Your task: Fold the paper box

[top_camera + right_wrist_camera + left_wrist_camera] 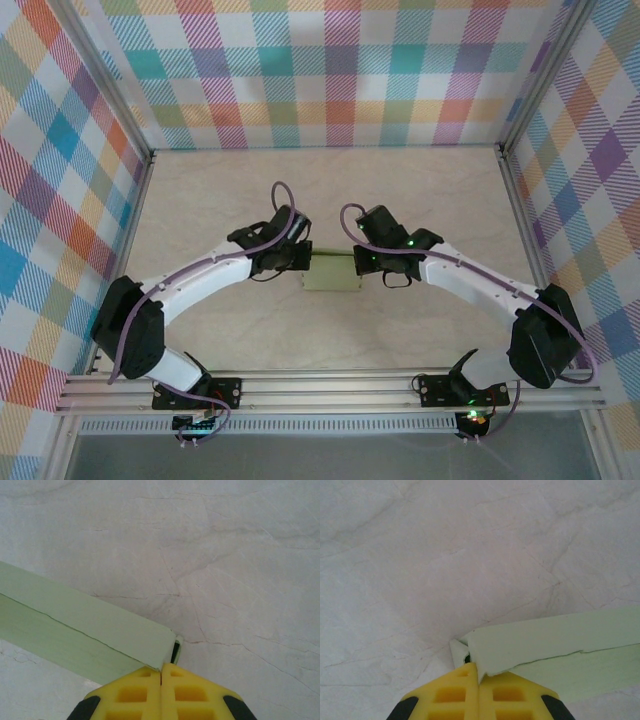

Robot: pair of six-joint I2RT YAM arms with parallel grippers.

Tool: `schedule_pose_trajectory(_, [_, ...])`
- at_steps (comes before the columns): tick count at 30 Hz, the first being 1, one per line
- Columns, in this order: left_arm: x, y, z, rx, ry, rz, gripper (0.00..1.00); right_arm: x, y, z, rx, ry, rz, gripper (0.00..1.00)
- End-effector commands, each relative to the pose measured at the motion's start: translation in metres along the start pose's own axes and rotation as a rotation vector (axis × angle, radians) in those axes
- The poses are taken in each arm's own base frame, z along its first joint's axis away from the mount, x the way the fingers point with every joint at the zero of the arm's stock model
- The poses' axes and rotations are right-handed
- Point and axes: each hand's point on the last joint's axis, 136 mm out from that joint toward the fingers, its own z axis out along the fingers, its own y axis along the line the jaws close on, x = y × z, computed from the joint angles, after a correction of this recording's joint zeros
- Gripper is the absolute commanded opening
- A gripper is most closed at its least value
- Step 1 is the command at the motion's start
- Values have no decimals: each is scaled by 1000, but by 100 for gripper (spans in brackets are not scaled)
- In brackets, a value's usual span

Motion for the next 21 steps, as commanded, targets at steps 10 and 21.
schedule_pose_trajectory(10, [24, -3, 11, -39, -163, 114, 0, 22, 14, 12, -58, -17, -36, 0])
schedule_pose_trajectory(21, [10, -6, -10, -55, -370, 143, 0, -1, 22, -8, -82, -191, -88, 0])
